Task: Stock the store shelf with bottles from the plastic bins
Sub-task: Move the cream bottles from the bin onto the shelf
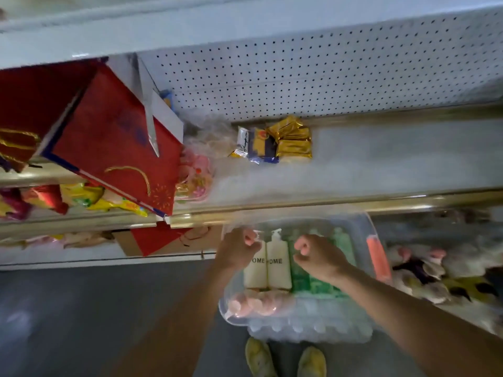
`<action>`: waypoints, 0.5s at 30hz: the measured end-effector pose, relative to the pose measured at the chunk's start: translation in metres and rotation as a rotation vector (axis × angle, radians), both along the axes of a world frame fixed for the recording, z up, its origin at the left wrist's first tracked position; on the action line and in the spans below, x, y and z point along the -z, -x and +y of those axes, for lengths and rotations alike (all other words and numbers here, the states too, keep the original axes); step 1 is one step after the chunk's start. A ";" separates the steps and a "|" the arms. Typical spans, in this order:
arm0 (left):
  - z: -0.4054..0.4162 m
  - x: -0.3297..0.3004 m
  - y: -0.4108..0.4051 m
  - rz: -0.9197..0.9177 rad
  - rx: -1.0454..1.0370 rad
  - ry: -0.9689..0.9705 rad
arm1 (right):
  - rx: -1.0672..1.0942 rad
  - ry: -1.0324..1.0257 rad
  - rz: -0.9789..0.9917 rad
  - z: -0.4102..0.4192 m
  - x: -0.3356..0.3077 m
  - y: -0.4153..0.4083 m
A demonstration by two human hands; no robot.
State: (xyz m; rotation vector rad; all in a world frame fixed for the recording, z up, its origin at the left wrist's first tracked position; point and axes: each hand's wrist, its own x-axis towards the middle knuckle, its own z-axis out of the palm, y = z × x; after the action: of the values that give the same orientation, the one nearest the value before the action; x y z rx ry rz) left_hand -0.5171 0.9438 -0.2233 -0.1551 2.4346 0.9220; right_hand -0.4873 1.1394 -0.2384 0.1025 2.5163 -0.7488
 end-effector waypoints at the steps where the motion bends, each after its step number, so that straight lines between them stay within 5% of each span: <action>1: 0.001 0.015 0.003 -0.030 -0.007 -0.006 | 0.013 -0.001 -0.037 -0.002 0.016 0.001; 15: 0.050 0.147 0.062 -0.500 -0.200 -0.130 | 0.149 0.057 -0.231 -0.017 0.145 0.043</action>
State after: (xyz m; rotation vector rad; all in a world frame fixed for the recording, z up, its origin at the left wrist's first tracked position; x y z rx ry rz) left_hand -0.5792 0.9934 -0.3705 -0.5236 1.9163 0.9849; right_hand -0.5305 1.1219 -0.3835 0.3400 2.2840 -0.8174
